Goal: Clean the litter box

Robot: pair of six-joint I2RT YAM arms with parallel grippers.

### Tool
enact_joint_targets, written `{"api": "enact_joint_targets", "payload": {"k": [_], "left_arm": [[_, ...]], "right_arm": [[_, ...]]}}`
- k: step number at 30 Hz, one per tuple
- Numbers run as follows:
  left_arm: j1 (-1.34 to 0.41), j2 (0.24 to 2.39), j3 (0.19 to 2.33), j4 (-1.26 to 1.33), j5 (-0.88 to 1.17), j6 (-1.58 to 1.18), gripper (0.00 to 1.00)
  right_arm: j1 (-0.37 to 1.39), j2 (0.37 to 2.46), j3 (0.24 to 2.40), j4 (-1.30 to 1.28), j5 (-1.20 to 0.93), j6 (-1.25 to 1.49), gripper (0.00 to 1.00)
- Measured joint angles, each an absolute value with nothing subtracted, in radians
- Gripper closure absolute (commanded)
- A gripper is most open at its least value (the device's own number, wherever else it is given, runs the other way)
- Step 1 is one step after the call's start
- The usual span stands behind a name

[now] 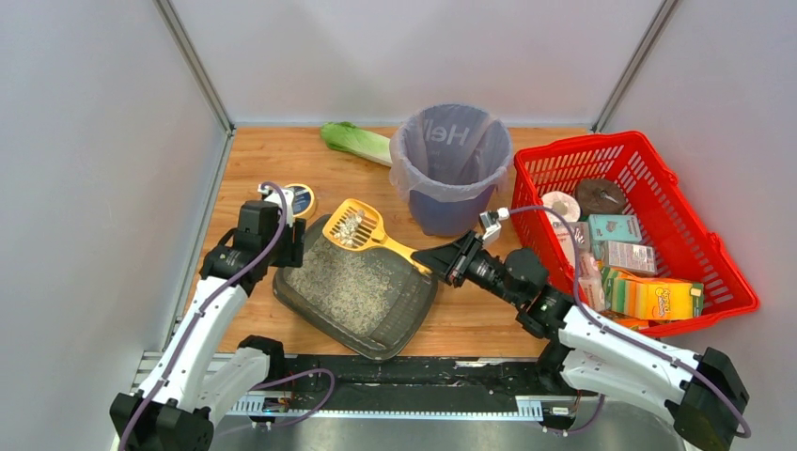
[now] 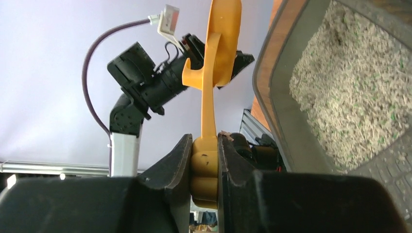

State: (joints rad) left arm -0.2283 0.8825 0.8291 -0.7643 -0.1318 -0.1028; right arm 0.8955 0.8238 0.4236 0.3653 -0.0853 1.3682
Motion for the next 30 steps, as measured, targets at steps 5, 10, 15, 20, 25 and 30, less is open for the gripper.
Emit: {"api": "enact_joint_targets", "payload": {"k": [5,10,15,20,25,30], "left_arm": [[-0.228,0.854,0.829,-0.741,-0.101,-0.118,0.3],[-0.228,0.857,0.874,-0.719,-0.046,-0.139,0.3],[-0.228,0.891,0.951,-0.681,-0.035,-0.141,0.3],[-0.228,0.896,0.955,-0.669,-0.058,-0.127,0.3],[-0.228,0.882,0.931,-0.668,-0.084,-0.118,0.3],[-0.228,0.873,0.911,-0.67,-0.088,-0.114,0.31]], "right_arm": [[0.796,0.859,0.532,0.323,-0.168,1.323,1.0],[0.657,0.892,0.665,0.301,-0.284,1.307,1.0],[0.55,0.903,0.763,0.265,-0.374,1.302,1.0],[0.426,0.898,0.816,0.235,-0.422,1.308,1.0],[0.301,0.853,0.811,0.168,-0.422,1.317,1.0],[0.19,0.807,0.793,0.11,-0.415,1.312,1.0]]}}
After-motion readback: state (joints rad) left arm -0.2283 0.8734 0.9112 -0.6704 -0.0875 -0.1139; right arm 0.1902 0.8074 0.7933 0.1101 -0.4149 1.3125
